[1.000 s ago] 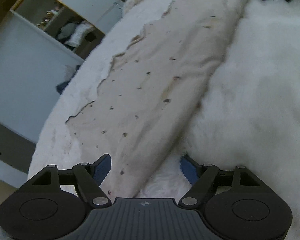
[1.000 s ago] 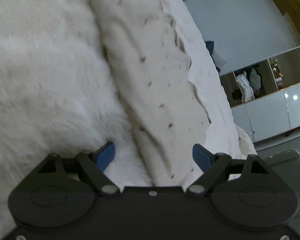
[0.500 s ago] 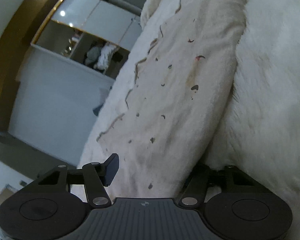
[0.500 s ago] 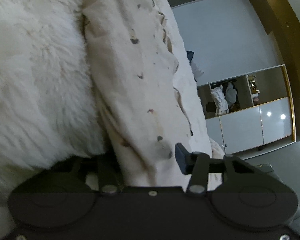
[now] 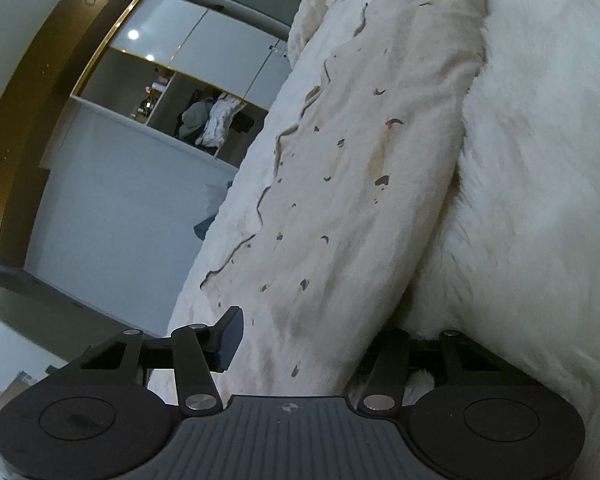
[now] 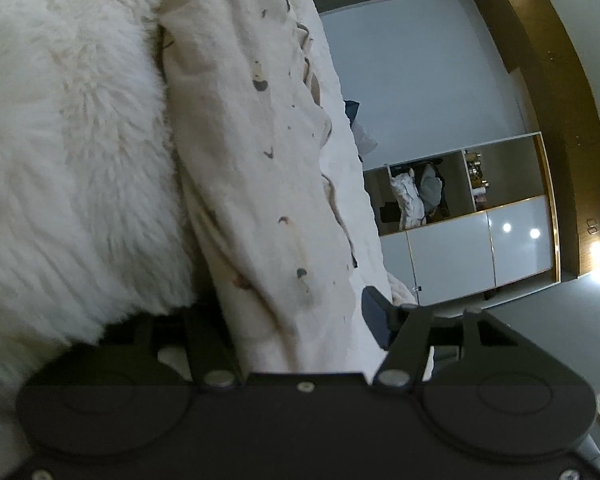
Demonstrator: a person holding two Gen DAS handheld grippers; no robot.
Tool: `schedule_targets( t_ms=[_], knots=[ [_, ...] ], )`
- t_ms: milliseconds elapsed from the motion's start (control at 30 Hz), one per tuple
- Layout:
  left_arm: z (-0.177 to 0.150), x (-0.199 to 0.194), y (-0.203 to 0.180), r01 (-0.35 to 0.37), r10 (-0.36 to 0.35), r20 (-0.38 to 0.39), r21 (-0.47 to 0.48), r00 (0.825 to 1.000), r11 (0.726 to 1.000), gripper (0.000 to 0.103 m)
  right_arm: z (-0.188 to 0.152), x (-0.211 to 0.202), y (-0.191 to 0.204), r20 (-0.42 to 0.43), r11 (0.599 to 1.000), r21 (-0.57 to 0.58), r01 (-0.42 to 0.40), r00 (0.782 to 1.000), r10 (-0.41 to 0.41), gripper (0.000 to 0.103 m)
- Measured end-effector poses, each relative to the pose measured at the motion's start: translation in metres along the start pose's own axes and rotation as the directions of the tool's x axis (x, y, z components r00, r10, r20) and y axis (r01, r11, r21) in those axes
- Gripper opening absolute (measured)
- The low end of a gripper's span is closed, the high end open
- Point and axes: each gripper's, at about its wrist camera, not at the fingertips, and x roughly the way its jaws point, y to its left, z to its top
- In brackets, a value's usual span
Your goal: Fold clothes
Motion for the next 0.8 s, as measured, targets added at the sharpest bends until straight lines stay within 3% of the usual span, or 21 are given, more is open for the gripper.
schedule_targets(
  t_ms=[233, 800],
  knots=[
    [0.007, 0.018, 0.005, 0.080, -0.084, -0.054, -0.071, 0.995, 0.994, 0.040, 0.004, 0.002, 0.001, -0.001, 1.000, -0.005, -0.016, 1.000, 0.016, 0.063],
    [0.014, 0.029, 0.001, 0.092, -0.097, -0.067, -0.083, 0.993, 0.992, 0.037, 0.013, 0.002, 0.006, -0.029, 1.000, -0.002, -0.029, 0.999, 0.029, 0.063]
  ],
)
